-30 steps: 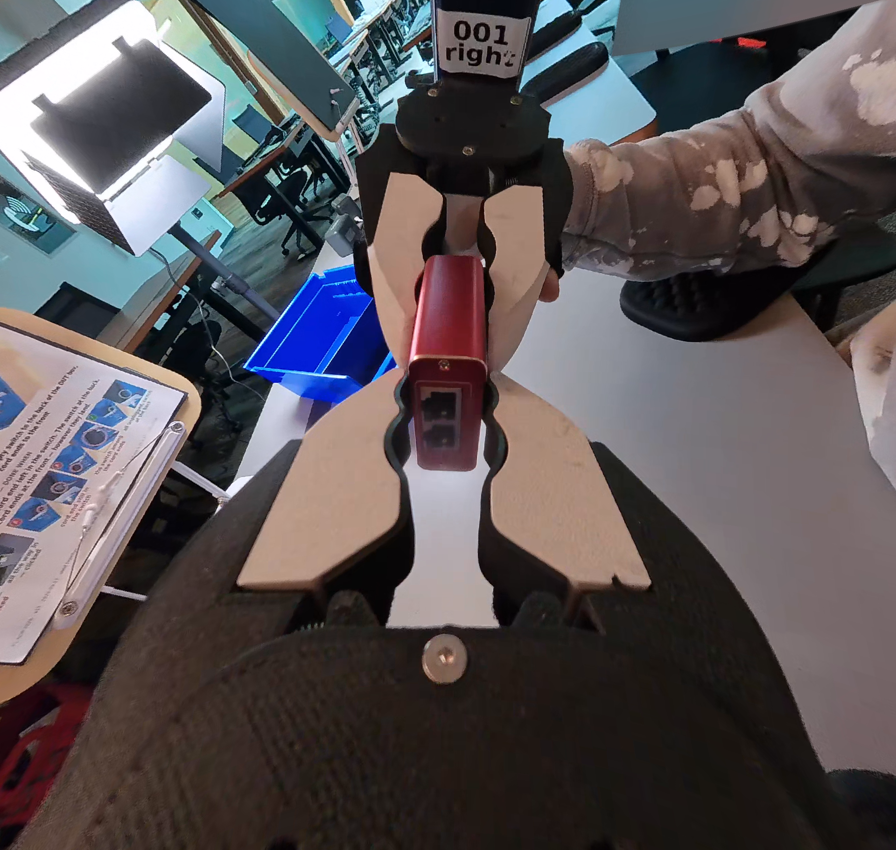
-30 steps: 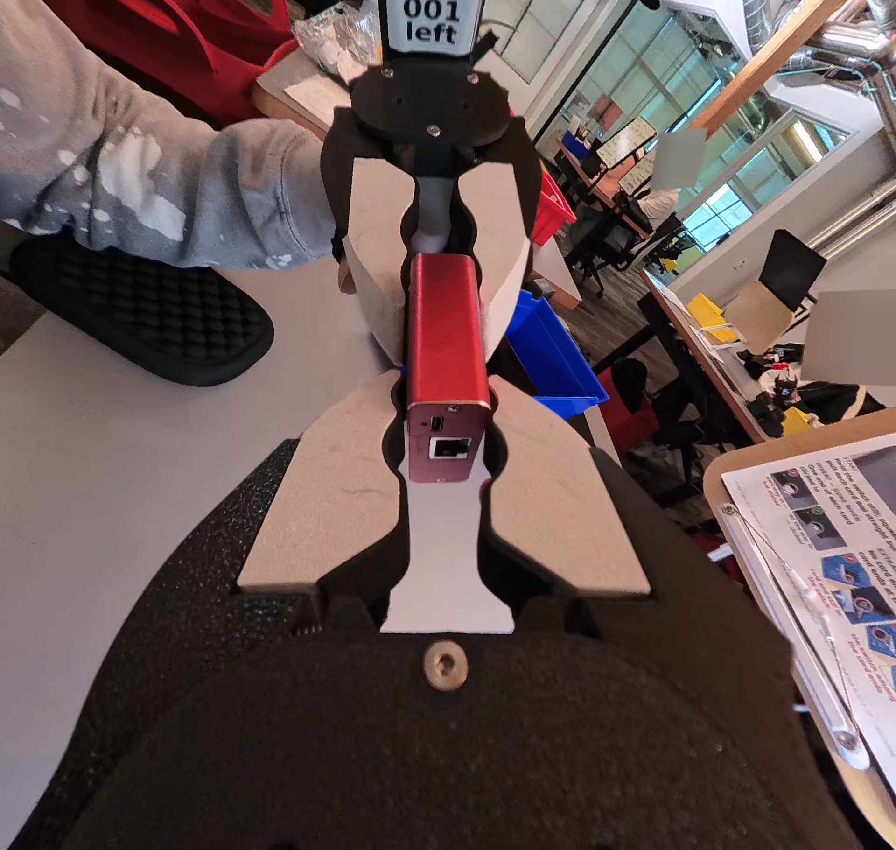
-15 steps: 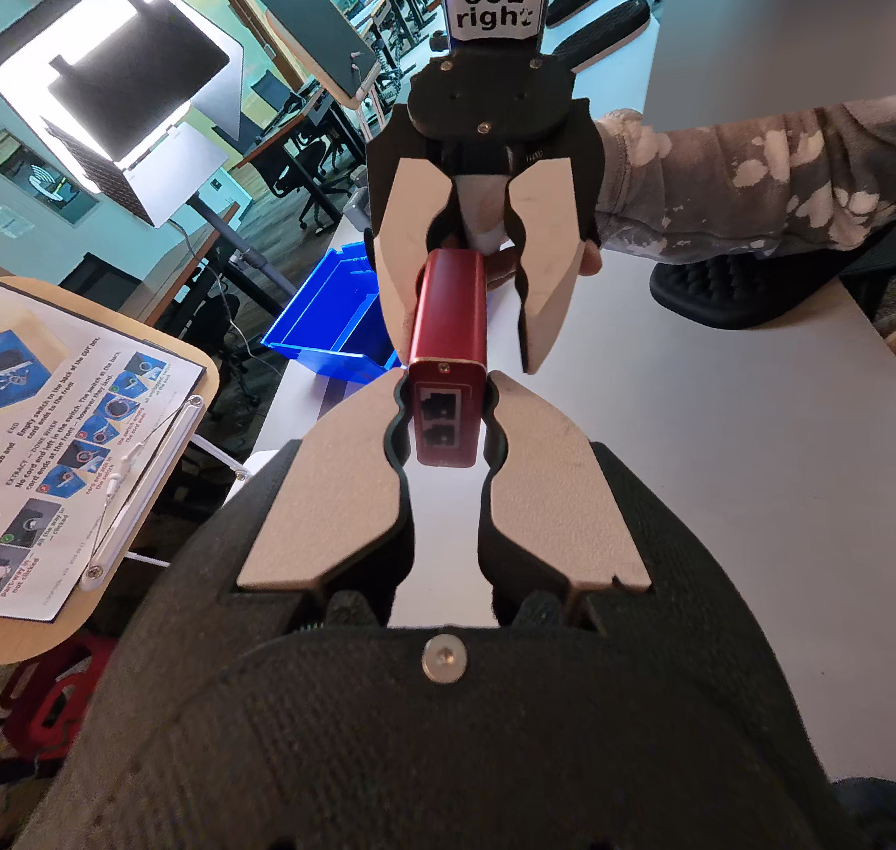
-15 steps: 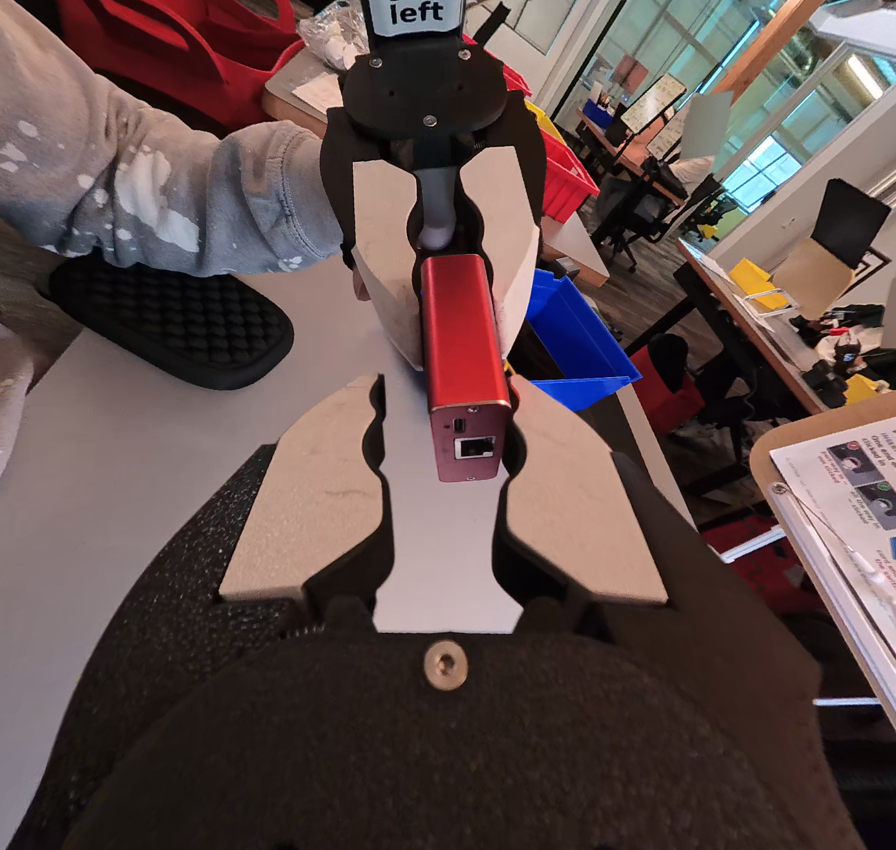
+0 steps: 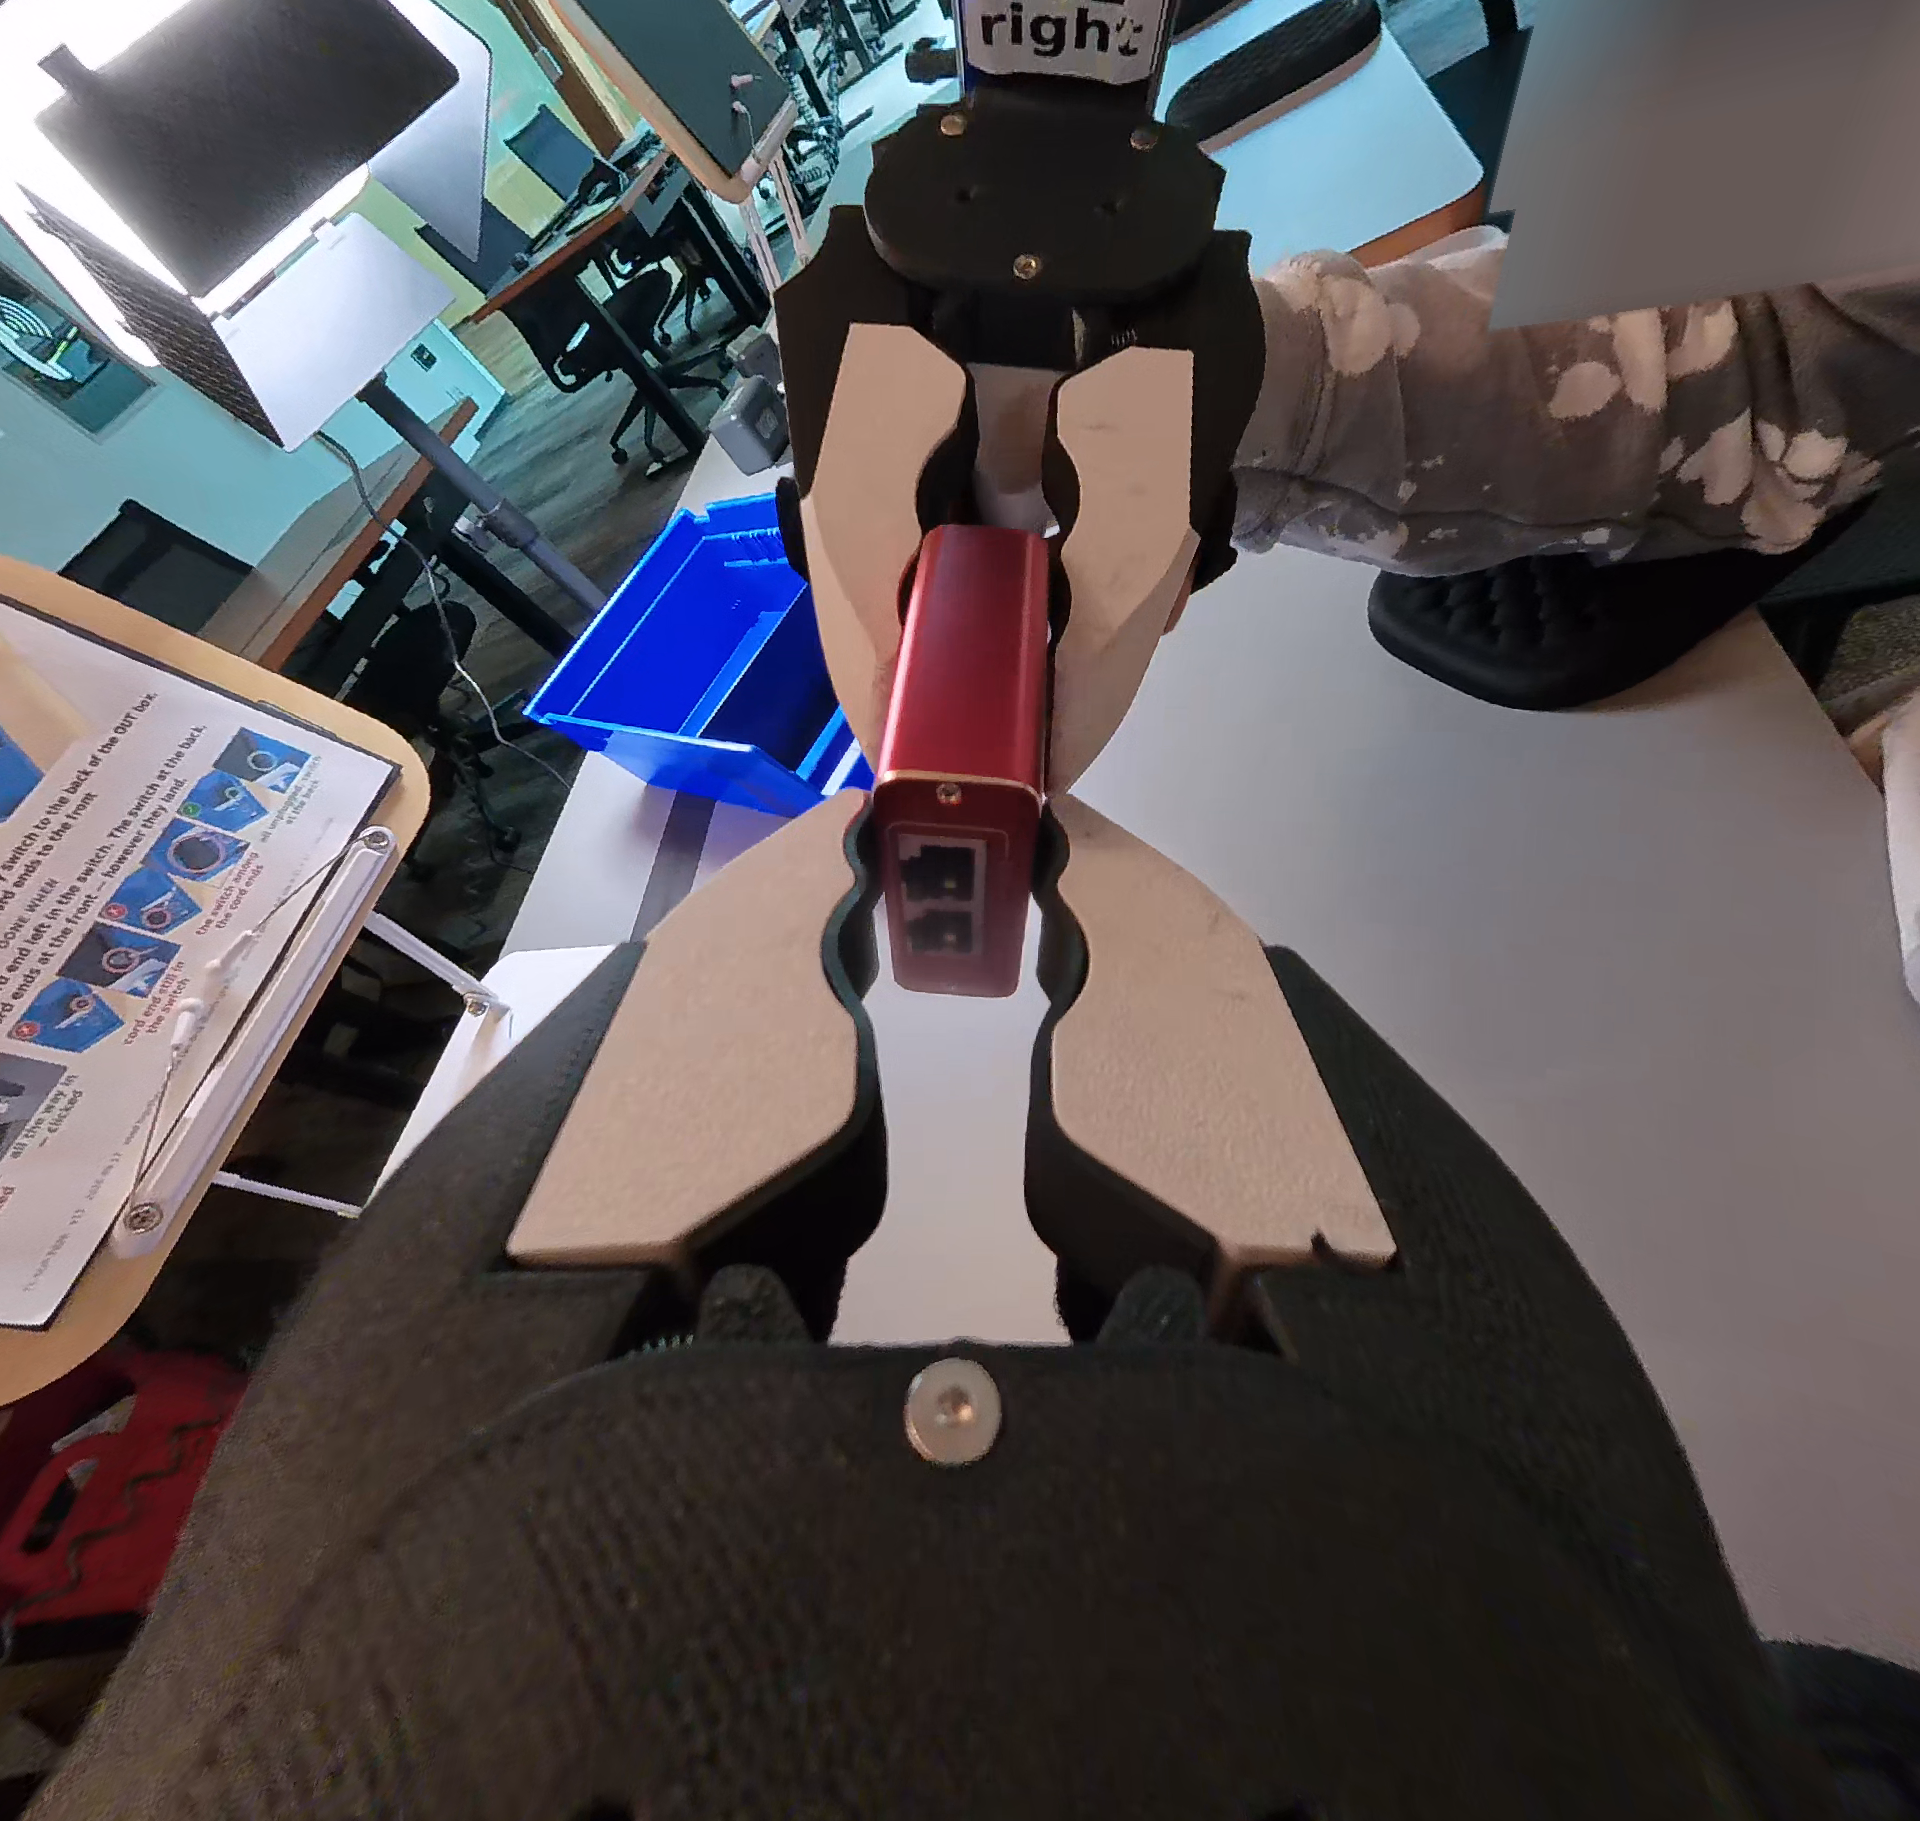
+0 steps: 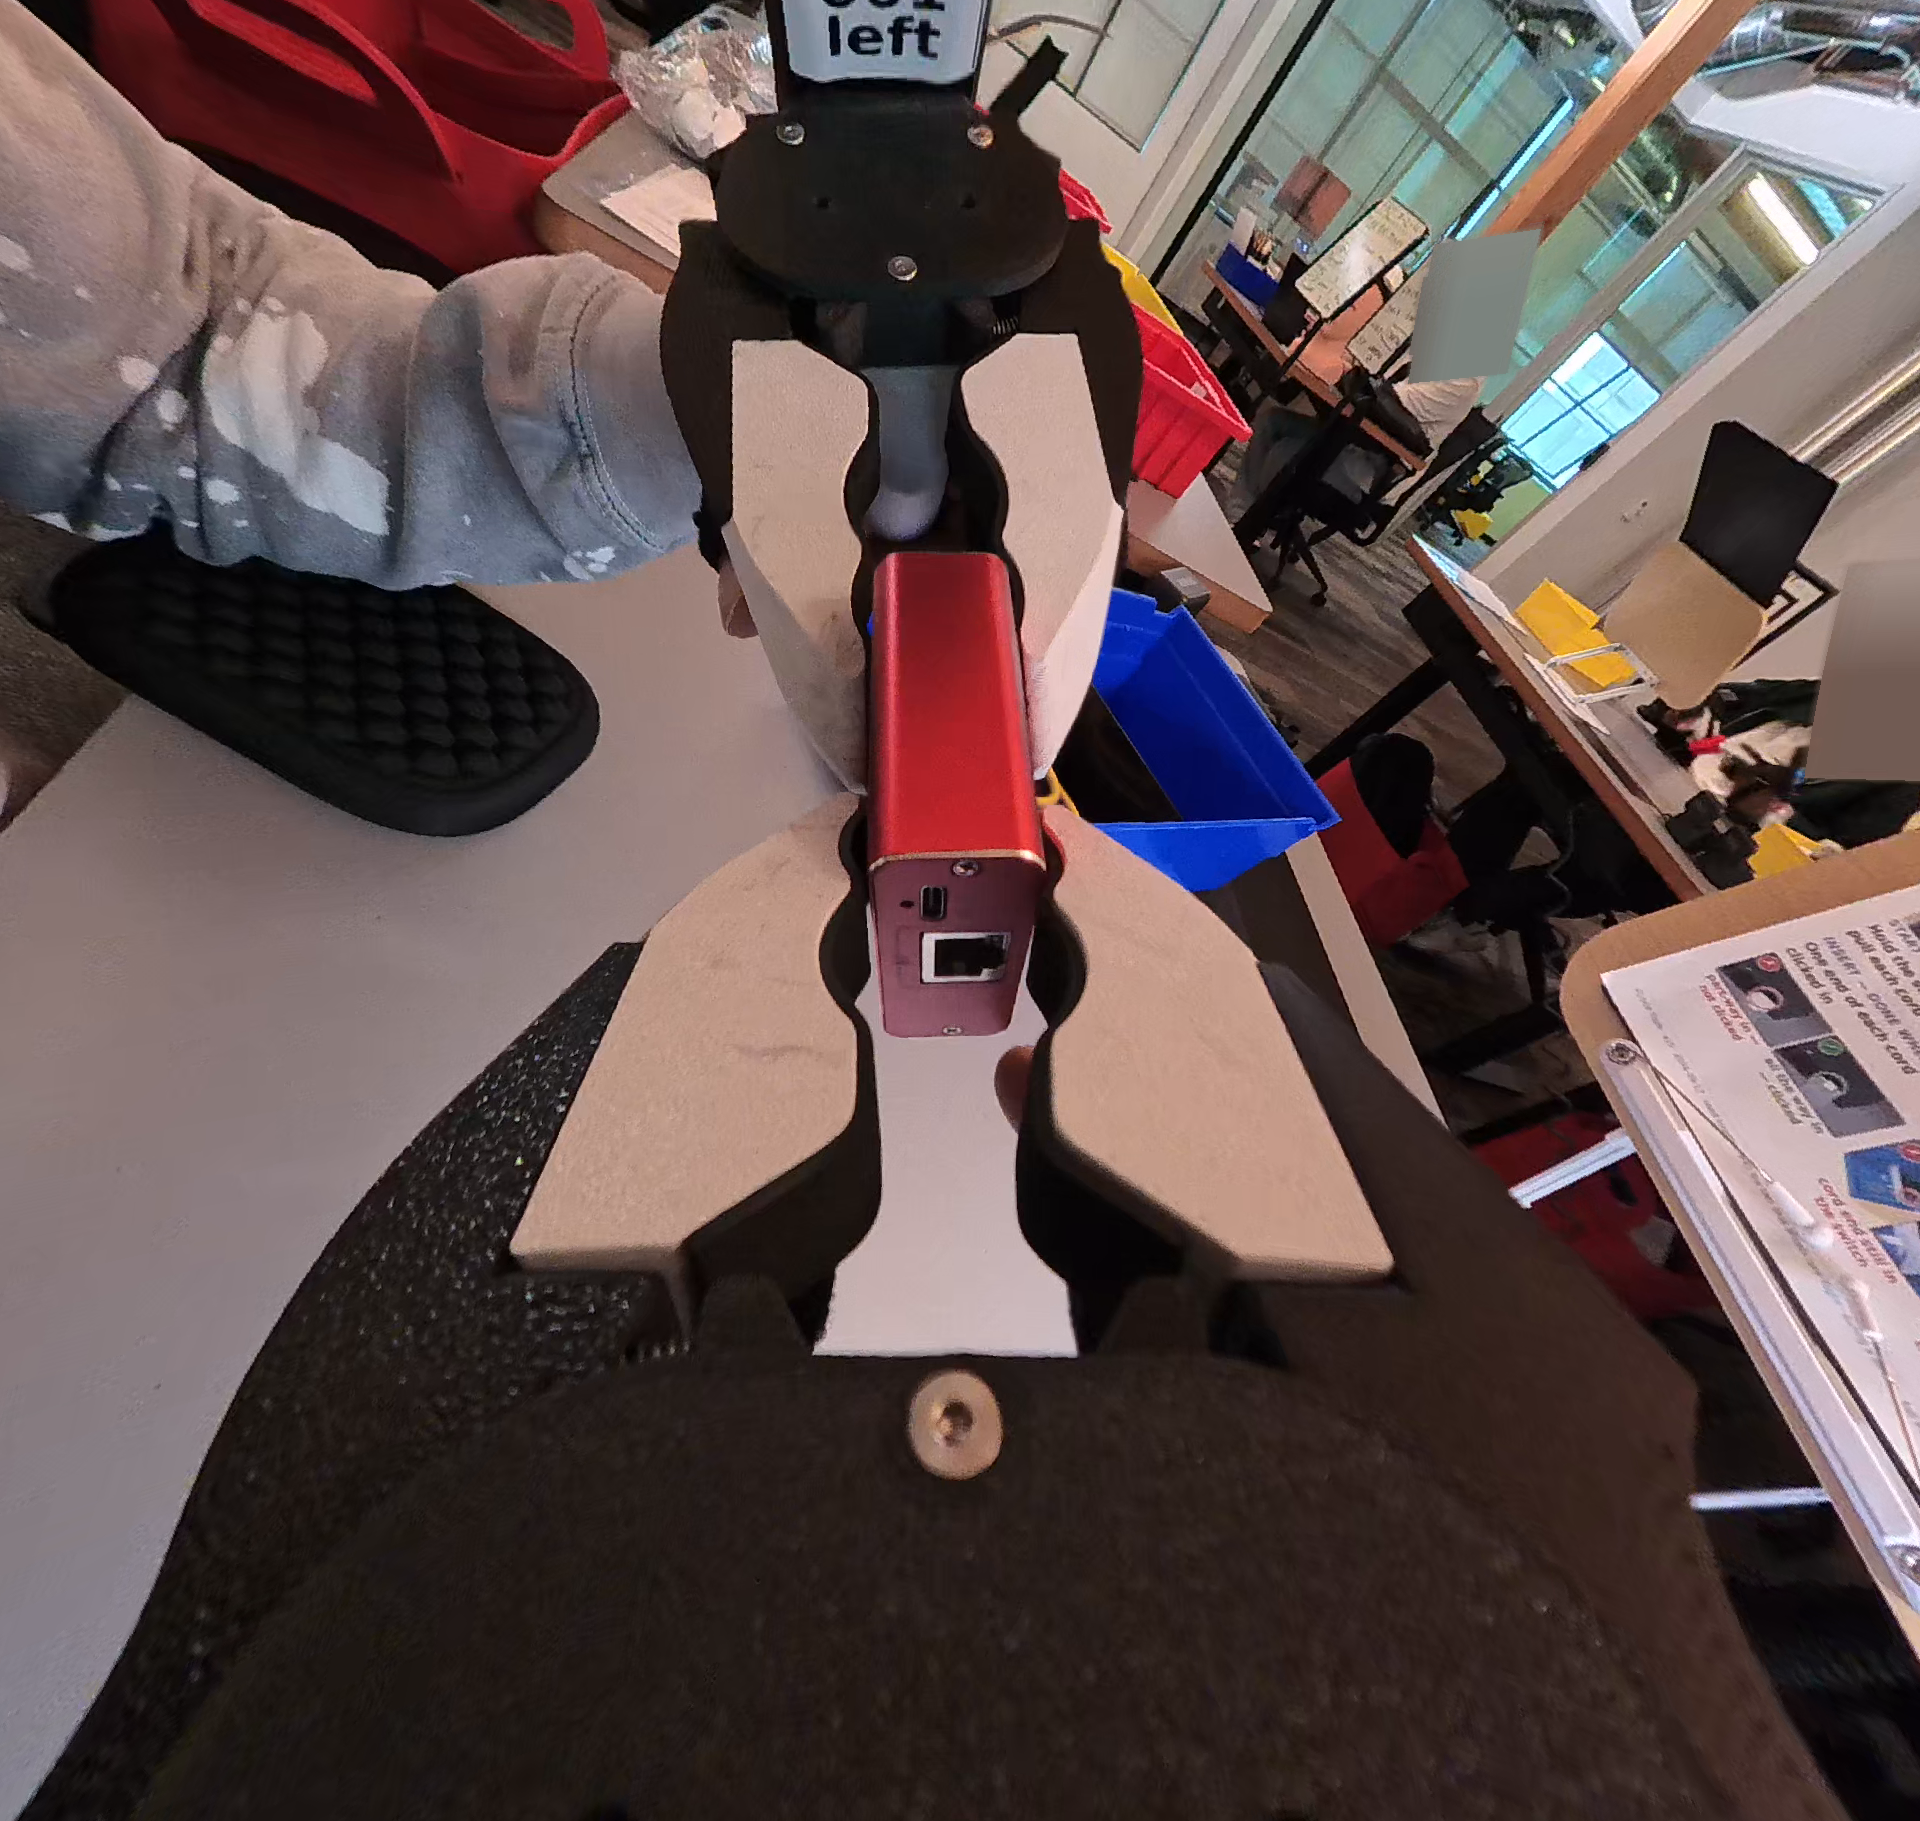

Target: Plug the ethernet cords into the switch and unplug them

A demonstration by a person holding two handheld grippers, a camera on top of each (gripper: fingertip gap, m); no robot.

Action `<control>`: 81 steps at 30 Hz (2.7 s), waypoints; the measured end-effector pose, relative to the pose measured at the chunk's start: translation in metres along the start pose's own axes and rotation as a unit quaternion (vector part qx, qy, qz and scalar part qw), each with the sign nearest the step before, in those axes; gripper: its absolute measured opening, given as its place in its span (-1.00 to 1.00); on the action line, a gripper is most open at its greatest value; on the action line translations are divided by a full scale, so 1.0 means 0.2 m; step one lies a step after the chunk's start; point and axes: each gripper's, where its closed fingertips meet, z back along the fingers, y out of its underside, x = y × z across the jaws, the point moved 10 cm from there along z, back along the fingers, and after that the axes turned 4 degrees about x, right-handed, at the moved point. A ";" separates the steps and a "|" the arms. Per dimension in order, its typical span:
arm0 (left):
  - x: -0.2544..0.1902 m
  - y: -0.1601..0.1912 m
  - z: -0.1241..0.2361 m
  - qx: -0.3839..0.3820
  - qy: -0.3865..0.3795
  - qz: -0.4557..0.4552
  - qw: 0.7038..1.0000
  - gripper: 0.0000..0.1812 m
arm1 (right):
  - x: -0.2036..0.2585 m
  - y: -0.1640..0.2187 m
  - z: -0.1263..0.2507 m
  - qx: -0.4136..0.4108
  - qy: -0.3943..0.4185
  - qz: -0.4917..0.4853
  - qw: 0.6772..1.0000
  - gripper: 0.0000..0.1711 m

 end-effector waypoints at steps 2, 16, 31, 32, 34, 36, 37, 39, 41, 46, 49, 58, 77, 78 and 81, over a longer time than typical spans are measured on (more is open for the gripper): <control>0.00 -0.01 0.01 -0.010 0.005 0.007 1.000 -0.70 | 0.00 -0.01 0.00 -0.010 -0.004 -0.002 1.000 -0.69; 0.24 0.47 0.35 0.112 -0.140 0.233 0.956 -0.52 | -0.11 -0.03 0.29 -0.066 0.076 -0.024 0.995 -0.69; 0.12 0.95 0.21 0.330 -0.133 0.235 0.905 -0.72 | -0.14 0.02 0.30 -0.080 0.073 -0.045 0.993 -0.69; 0.12 0.95 0.20 0.336 -0.134 0.229 0.904 -0.74 | -0.14 0.02 0.29 -0.080 0.072 -0.045 0.993 -0.69; 0.11 0.95 0.19 0.336 -0.136 0.218 0.906 -0.78 | -0.13 0.01 0.29 -0.080 0.069 -0.044 0.993 -0.69; 0.11 0.96 0.19 0.336 -0.131 0.216 0.907 -0.83 | -0.13 0.01 0.28 -0.081 0.067 -0.044 0.993 -0.69; 0.11 0.96 0.19 0.333 -0.131 0.217 0.908 -0.85 | -0.13 0.01 0.28 -0.082 0.065 -0.045 0.993 -0.69; 0.12 0.96 0.19 0.332 -0.133 0.217 0.908 -0.87 | -0.13 0.02 0.27 -0.082 0.063 -0.047 0.994 -0.69; 0.12 0.95 0.20 0.332 -0.146 0.208 0.908 -0.88 | -0.13 0.02 0.27 -0.080 0.062 -0.047 0.994 -0.69; 0.18 0.80 0.38 0.261 -0.189 0.227 0.919 -0.88 | -0.14 0.03 0.28 -0.079 0.058 -0.046 0.994 -0.69; 0.24 0.64 0.52 0.155 -0.177 0.261 0.936 -0.88 | -0.13 0.02 0.28 -0.080 0.052 -0.045 0.994 -0.69; 0.23 0.15 0.42 -0.049 0.111 0.287 0.950 -0.88 | -0.09 -0.03 0.29 -0.096 -0.004 -0.030 0.995 -0.69; -0.17 0.09 -0.24 -0.006 0.434 0.406 0.804 -0.88 | 0.20 -0.09 0.40 0.046 -0.097 0.086 0.990 -0.69; -0.17 0.10 -0.25 -0.001 0.438 0.409 0.801 -0.88 | 0.21 -0.09 0.40 0.056 -0.098 0.094 0.989 -0.69; -0.19 0.10 -0.25 0.016 0.447 0.404 0.798 -0.88 | 0.23 -0.11 0.38 0.075 -0.105 0.117 0.985 -0.69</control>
